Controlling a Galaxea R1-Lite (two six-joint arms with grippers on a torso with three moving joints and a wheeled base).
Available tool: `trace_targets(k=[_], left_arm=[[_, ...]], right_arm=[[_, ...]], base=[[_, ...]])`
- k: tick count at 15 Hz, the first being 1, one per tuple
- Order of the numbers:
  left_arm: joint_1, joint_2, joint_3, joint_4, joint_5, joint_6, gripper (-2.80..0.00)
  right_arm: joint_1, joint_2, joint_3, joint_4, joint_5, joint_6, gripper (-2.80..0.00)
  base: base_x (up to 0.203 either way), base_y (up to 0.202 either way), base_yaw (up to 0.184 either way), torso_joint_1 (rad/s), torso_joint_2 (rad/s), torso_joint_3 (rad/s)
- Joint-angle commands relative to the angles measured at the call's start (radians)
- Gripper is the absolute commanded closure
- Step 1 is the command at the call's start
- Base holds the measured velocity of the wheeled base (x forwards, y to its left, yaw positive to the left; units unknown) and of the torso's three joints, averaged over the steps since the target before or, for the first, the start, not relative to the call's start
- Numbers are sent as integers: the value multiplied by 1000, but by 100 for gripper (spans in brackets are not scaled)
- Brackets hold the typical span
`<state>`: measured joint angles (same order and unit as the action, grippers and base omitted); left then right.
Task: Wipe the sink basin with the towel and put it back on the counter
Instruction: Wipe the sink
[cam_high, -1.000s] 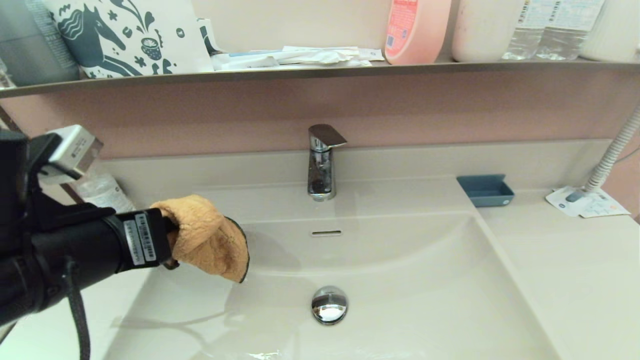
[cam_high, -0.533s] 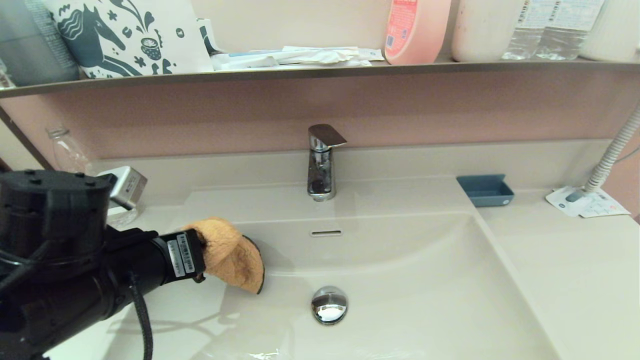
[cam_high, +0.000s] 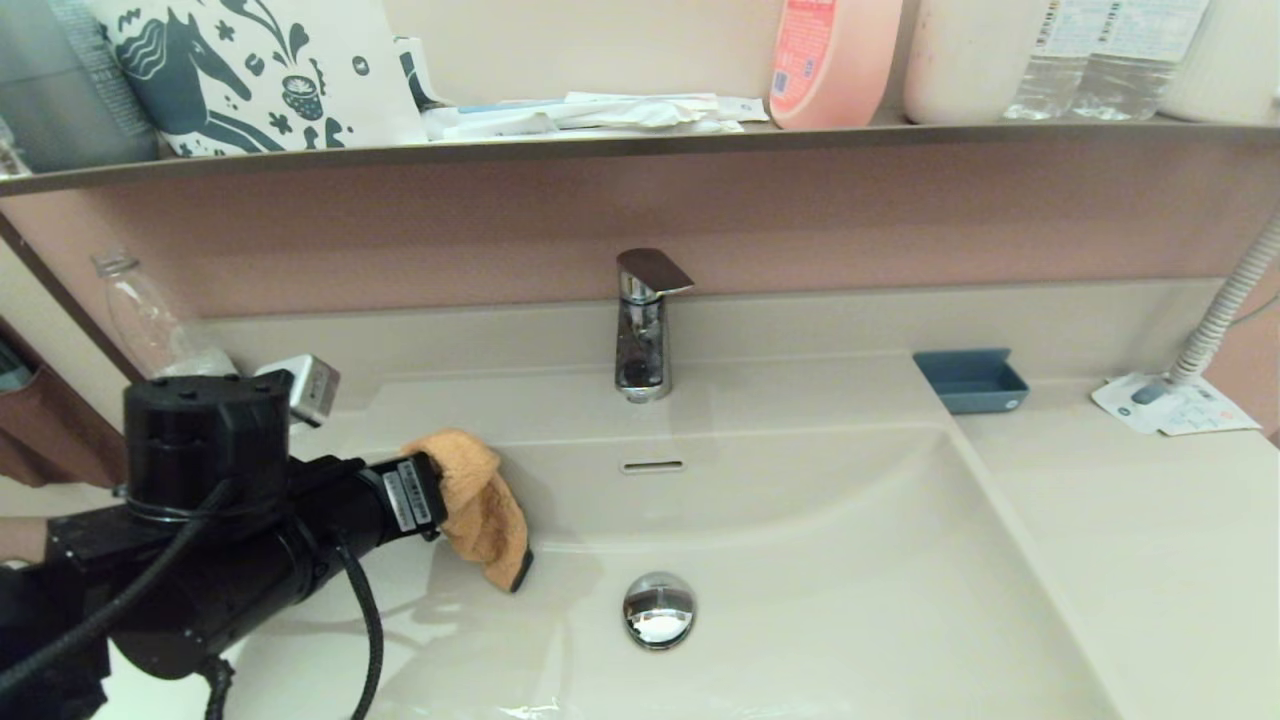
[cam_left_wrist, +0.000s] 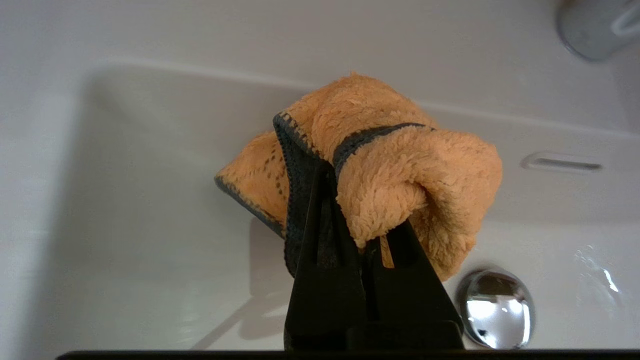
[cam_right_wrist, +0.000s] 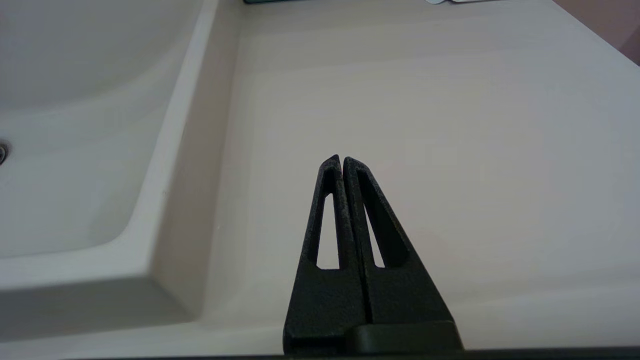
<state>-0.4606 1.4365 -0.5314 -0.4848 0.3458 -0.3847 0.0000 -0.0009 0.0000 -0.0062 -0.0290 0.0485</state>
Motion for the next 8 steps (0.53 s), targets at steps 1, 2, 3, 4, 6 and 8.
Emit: trace_targets(k=[1,2,3,4,6,8], left_arm=[[-35,54,24,-48,13,-12,0],[-56,77,27,-82,42,-22,0],[-81,103,26,-107,76,-28,0],[-110,129,27,-129,102,-31,0],[-161,185,22,-161,138,-41,0],[-183,233,2,-187,147,-47,0]], right_arm=[[0,1,0,0,0,0,0],[0,1,0,0,0,0,0],[0,1,0,0,0,1,0],[0,1,0,-1,0,1,0],[0,1,0,0,0,-1,0],[0,1,0,0,0,1,0]], base=[[0,0,0,0,0,0],[0,0,0,0,0,0],[0,0,0,0,0,0],[0,0,0,0,0,0],[0,0,0,0,0,0],[0,0,0,0,0,0]])
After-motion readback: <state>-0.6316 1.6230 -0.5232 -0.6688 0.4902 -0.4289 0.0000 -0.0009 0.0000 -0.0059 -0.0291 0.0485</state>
